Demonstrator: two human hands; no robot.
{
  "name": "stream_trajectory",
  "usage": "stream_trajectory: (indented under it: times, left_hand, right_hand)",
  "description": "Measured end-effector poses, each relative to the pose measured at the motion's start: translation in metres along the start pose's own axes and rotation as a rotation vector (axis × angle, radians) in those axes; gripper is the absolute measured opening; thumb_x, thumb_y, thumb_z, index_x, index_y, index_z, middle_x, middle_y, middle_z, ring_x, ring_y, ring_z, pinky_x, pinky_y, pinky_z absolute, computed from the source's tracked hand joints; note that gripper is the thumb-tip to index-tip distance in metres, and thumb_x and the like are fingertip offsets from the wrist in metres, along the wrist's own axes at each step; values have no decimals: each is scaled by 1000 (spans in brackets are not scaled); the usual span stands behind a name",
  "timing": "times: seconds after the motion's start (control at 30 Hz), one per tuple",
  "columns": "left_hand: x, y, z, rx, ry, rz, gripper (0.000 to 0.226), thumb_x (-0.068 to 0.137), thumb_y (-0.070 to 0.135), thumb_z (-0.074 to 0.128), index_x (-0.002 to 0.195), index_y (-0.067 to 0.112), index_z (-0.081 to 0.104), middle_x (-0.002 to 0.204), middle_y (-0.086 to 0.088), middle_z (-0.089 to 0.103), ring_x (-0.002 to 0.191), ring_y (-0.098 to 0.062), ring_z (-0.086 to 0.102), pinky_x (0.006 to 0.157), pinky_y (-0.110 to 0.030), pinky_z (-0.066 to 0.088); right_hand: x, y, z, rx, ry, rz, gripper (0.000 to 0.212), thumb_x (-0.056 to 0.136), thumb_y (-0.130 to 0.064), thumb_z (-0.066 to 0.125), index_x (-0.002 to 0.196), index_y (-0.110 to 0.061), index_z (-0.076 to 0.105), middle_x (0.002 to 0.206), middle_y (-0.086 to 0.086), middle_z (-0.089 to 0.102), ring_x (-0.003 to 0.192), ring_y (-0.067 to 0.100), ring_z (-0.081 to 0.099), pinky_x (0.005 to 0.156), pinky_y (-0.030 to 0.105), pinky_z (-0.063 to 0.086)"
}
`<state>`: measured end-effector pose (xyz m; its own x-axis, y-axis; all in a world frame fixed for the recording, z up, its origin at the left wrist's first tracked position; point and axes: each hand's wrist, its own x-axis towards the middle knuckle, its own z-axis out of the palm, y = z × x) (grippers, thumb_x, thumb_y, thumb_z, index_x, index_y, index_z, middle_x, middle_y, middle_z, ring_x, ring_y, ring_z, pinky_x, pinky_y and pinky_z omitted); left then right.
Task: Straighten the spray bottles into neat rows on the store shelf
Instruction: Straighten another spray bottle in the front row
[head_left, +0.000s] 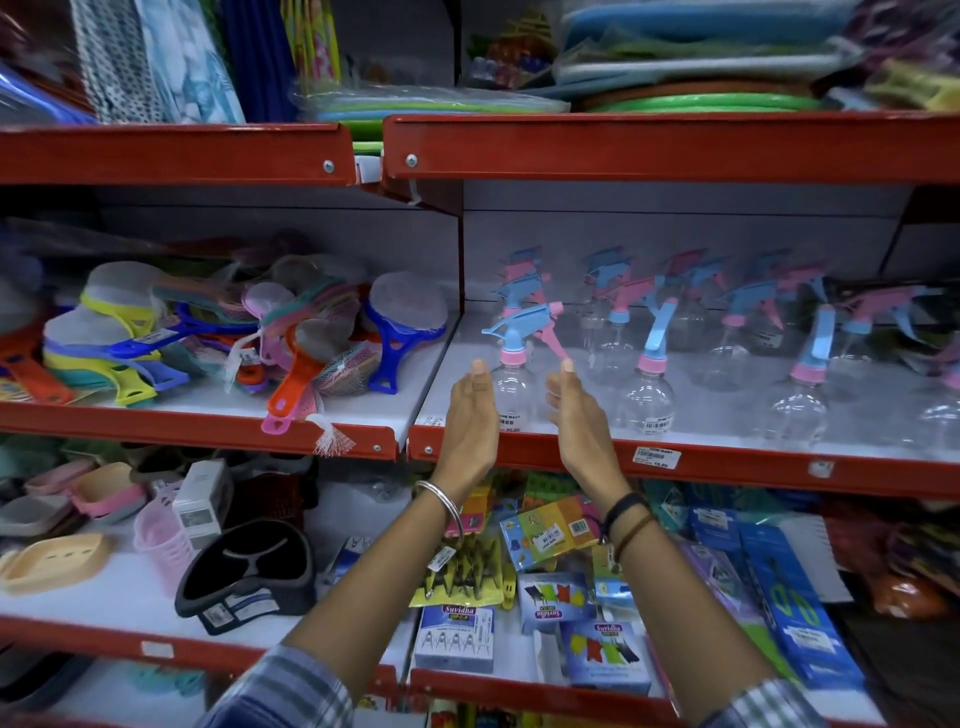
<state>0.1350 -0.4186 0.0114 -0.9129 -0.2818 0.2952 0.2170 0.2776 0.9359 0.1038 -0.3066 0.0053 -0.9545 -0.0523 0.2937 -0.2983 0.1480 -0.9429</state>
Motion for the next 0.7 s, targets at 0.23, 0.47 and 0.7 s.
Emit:
stream_trajectory:
  times: [0.23, 0.47, 0.7]
  left_hand:
    - [-27, 6, 48, -7, -17, 326, 50, 94, 46, 20, 129, 20, 45, 131, 12, 40, 119, 14, 34, 102, -5, 22]
    - [-32, 17, 114, -7, -278, 78, 56, 96, 45, 15, 143, 16, 27, 151, -2, 29, 129, -1, 26, 110, -17, 14]
    - [-29, 22, 136, -35, -273, -37, 80, 82, 68, 5, 148, 22, 12, 160, -1, 6, 146, -13, 5, 120, -39, 6]
  right_hand:
    - [-17, 10, -58, 96, 484, -455, 39, 94, -44, 25, 100, -26, 59, 104, 4, 64, 98, 17, 60, 81, 39, 49]
    - [32, 33, -113, -29, 291, -13, 76, 87, -66, 16, 134, -13, 46, 142, 9, 46, 129, 23, 43, 110, 43, 31]
    - [30, 27, -125, -71, 83, 108, 94, 77, -78, 11, 130, -12, 51, 138, 12, 52, 125, 25, 49, 110, 48, 33]
